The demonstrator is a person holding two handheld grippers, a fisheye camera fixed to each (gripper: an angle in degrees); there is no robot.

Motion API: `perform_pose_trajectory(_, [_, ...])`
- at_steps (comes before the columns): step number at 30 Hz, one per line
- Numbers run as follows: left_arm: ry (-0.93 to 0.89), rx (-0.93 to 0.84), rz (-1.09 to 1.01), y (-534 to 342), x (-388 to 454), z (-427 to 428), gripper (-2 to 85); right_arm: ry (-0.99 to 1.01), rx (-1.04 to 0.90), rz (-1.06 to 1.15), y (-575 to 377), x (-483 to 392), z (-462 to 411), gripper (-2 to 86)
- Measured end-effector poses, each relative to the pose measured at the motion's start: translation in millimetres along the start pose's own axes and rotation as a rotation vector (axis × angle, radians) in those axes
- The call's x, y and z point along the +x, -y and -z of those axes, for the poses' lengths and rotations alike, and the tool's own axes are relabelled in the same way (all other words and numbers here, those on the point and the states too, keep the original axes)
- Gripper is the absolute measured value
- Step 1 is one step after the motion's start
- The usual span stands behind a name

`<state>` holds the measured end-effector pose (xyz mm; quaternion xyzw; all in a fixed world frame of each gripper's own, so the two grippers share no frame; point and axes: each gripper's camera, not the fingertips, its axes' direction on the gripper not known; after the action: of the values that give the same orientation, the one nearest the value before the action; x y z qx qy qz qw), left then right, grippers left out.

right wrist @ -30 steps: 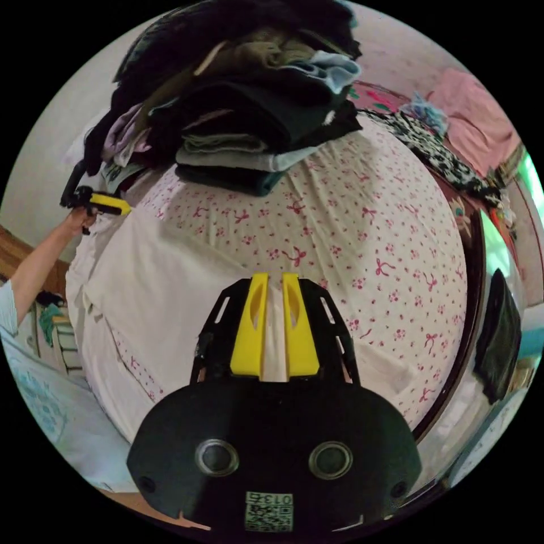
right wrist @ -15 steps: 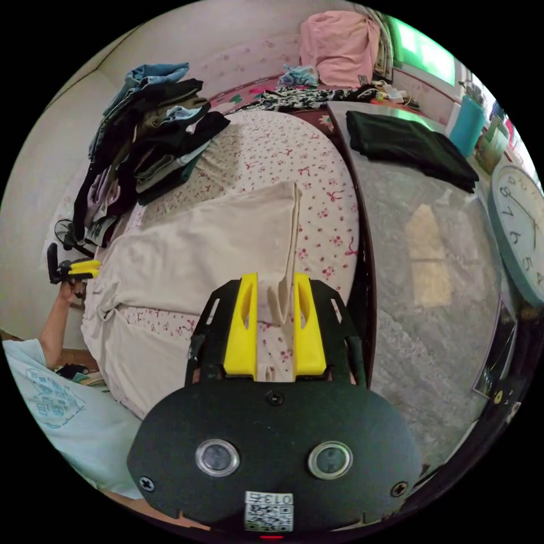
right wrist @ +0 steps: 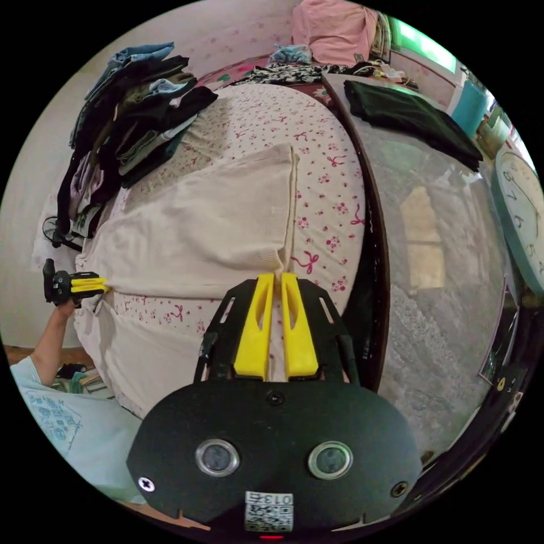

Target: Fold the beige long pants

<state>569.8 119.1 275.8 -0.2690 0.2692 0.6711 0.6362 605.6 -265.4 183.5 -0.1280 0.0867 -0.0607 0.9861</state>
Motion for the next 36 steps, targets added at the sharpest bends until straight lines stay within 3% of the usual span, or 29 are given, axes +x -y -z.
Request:
perform_pose_trajectory(4, [0.004, 0.068, 0.033, -12, 0, 23, 1.0, 0.024, 0.092, 0.003, -10, 4, 30, 2.3])
perform_pose_trajectory(8, [-0.067, 0.0, 0.078, -16, -9, -9, 1.7, -0.056, -0.067, -0.052, -15, 14, 2, 2.1])
perform_pose_trajectory(15, [-0.176, 0.234, 0.139, -31, -26, 28, 3.8, -0.145, 0.113, -0.003, 1, -3, 31, 6.6])
perform_pose_trajectory(18, [-0.161, 0.192, 0.124, -10, -28, 21, 4.3, -0.063, 0.098, 0.03, 33, -19, 17, 7.6])
perform_pose_trajectory(22, [-0.153, 0.168, 0.1, 17, -19, 1, 3.9, -0.116, -0.019, 0.067, 66, -36, -16, 6.4])
perform_pose_trajectory(27, [-0.17, 0.161, 0.081, 36, -10, -14, 4.5, -0.125, 0.016, 0.097, 72, -41, -6, 3.5])
perform_pose_trajectory(29, [-0.167, 0.148, 0.082, 41, -8, -20, 4.6, -0.039, 0.068, 0.045, 71, -28, 2, 3.3])
perform_pose_trajectory(32, [-0.179, 0.165, 0.094, 40, -11, -21, 3.9, -0.015, -0.023, 0.072, 72, -27, -14, 4.6])
perform_pose_trajectory(36, [-0.125, 0.2, 0.126, 26, -18, -8, 2.4, -0.015, 0.151, 0.036, 72, -36, 11, 6.6])
